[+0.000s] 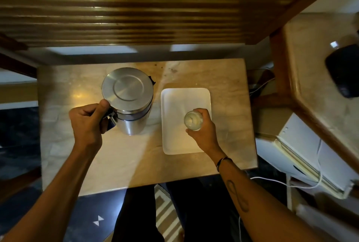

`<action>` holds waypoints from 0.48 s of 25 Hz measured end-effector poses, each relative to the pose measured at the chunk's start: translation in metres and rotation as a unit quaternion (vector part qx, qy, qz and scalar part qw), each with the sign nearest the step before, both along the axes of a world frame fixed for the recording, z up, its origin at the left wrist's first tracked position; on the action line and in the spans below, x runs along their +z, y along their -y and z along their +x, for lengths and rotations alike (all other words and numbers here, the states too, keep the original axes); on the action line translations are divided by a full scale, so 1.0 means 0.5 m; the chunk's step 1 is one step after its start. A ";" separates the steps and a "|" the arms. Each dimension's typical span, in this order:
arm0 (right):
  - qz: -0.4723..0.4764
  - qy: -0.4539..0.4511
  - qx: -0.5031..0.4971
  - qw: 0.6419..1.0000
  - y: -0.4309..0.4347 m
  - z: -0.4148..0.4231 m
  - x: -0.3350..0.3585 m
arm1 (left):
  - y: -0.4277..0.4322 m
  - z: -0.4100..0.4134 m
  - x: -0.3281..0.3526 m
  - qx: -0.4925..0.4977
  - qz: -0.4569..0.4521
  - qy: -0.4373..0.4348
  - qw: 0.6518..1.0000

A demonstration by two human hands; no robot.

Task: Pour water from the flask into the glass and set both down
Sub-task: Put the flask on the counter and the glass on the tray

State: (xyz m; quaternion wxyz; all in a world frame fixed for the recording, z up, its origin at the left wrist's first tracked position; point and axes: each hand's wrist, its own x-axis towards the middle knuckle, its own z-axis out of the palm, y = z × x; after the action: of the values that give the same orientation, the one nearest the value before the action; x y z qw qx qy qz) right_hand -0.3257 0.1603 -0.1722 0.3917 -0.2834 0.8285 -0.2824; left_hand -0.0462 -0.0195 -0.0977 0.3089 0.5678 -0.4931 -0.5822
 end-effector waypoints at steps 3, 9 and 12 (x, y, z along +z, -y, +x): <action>-0.005 -0.009 -0.002 1.000 -0.010 0.011 -0.016 | -0.011 0.018 -0.035 -0.022 -0.009 -0.009 1.000; -0.001 -0.006 0.016 1.000 -0.010 0.019 -0.010 | 0.000 0.053 -0.055 -0.099 -0.055 -0.034 0.993; -0.003 -0.017 0.016 1.000 -0.013 0.020 0.035 | -0.011 0.070 -0.046 -0.090 -0.034 -0.048 0.994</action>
State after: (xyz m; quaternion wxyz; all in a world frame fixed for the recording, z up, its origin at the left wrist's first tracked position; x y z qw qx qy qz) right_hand -0.3156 0.1669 -0.1549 0.3807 -0.3027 0.8296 -0.2741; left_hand -0.0111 -0.0138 -0.1209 0.2974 0.4814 -0.5463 -0.6176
